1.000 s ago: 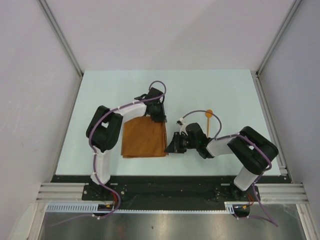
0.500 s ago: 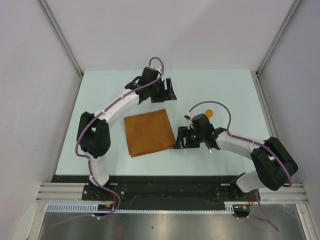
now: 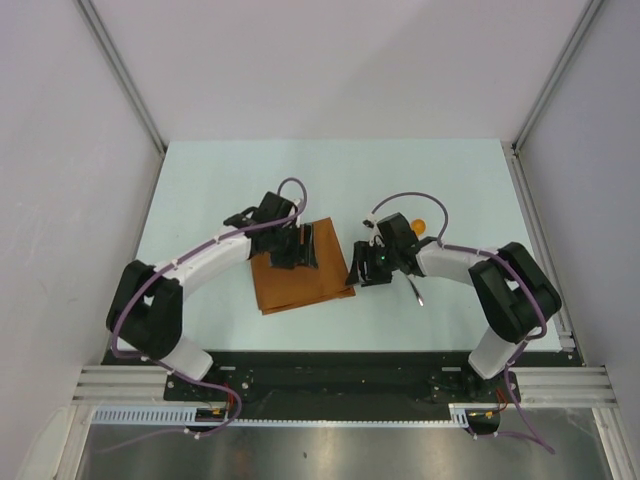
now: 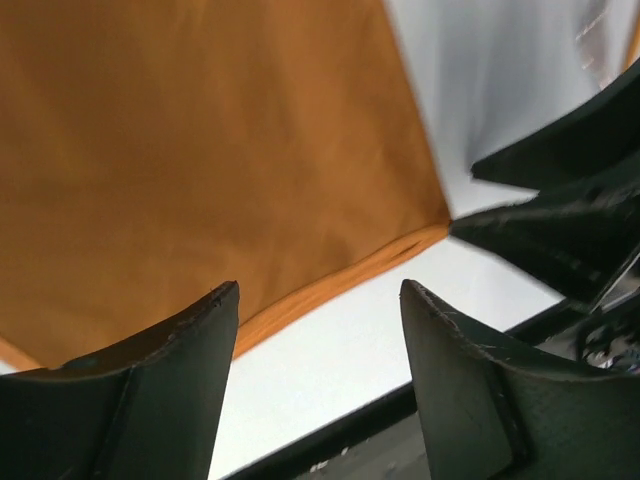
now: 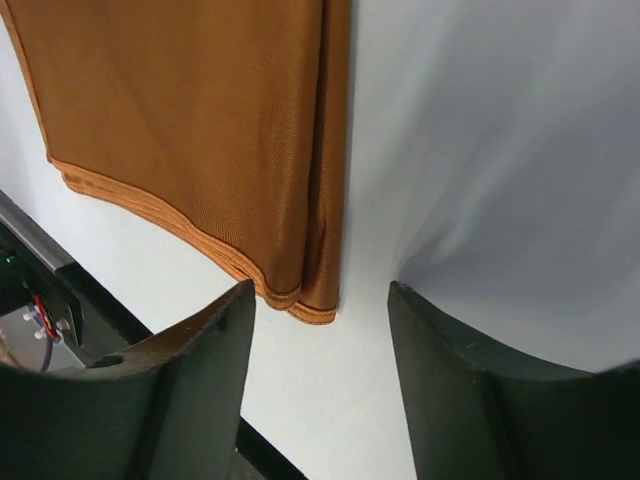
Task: Fold the napkin into a case and place the utensils inside
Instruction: Turn over the upper triangle folded napkin at the center of the board, then pick up the 2/3-rectangle-folded napkin from the center of the board.
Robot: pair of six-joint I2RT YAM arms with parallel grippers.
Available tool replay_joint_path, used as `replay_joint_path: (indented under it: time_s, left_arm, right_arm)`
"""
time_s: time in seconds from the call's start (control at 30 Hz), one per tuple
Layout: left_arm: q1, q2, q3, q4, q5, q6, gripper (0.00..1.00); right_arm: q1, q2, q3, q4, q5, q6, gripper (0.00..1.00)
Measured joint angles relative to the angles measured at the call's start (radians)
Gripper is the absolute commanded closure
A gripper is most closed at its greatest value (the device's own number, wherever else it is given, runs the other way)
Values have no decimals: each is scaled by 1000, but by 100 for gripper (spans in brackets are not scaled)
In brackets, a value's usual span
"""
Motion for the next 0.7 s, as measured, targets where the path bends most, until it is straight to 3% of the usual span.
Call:
replay_joint_path:
  time_s: [0.17,0.43,0.53,0.57,0.7]
  left_arm:
    - [0,-65,-120,-9,-11,-1,27]
    - [25,-143,-181,-37,-28,0,28]
    - [52,-167,-181,-47,-28,2,28]
    - [64,-176,-181,-49,-28,5,28]
    - [105,-209,-181,-62,-29,17,28]
  right_arm:
    - [0,19,-1,26,-35,4,56]
    - [8,24,-37,103,-93,35,62]
    - [17,26,-46,115,-99,43,72]
    - [20,27,-47,117,-101,46,81]
    - [32,27,-56,130,-104,61,98]
